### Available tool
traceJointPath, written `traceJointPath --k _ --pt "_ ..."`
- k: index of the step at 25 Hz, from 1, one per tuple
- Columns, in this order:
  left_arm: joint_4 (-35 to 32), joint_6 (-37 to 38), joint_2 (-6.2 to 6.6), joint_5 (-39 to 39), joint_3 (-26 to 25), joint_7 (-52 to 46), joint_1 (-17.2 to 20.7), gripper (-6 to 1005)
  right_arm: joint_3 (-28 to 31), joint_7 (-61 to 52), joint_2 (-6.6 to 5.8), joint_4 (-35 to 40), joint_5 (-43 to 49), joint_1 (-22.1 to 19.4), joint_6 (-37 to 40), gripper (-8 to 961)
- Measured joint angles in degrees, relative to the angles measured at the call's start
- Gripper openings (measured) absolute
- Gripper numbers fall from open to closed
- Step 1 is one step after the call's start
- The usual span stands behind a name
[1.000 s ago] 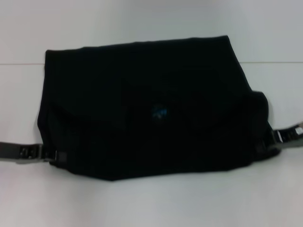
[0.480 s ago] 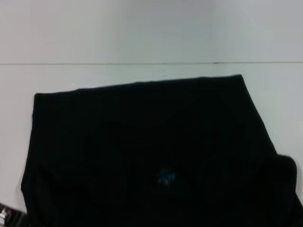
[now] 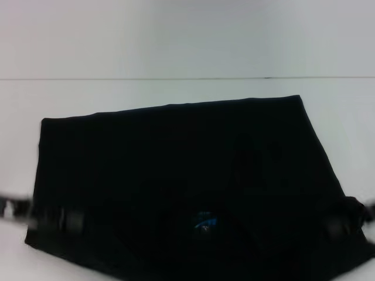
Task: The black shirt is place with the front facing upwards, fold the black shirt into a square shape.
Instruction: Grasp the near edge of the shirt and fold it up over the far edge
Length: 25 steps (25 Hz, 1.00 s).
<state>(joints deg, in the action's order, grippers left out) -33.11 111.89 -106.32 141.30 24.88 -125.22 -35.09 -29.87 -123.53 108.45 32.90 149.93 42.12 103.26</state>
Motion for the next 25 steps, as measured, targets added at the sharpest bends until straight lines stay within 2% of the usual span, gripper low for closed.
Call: traceJointPath --k 4,6,9,11,19,25 --pt "0.1 -5.7 0.30 -0.9 -12.2 -2.1 -0.7 44 9.3 -2.7 -2.59 -3.0 -6.8 -0.5 -3.5 39" --pt "1.0 -10.0 0.31 -2.5 -16.8 -2.5 -0.6 44 13.2 -3.4 -3.09 -5.0 -11.1 -1.3 -6.5 39" --pt "3.8 -17.4 0.28 -6.1 -20.7 -2.3 0.2 45 15.9 -3.5 -2.70 -8.9 -18.2 -2.5 -12.4 38" --pt "6.1 -22.7 -0.44 -9.3 -21.4 -1.3 0.9 46 16.0 -3.2 -1.83 -10.7 -21.4 -2.8 -17.2 38" --pt "9.2 -36.3 -4.13 -14.4 -21.8 3.7 1.2 47 15.9 2.0 4.42 -12.0 -31.5 -1.8 -33.0 37" --pt "9.6 -40.8 -5.69 -15.7 -21.8 6.9 0.7 49 14.8 5.1 6.66 -12.2 -32.3 1.0 -41.0 36"
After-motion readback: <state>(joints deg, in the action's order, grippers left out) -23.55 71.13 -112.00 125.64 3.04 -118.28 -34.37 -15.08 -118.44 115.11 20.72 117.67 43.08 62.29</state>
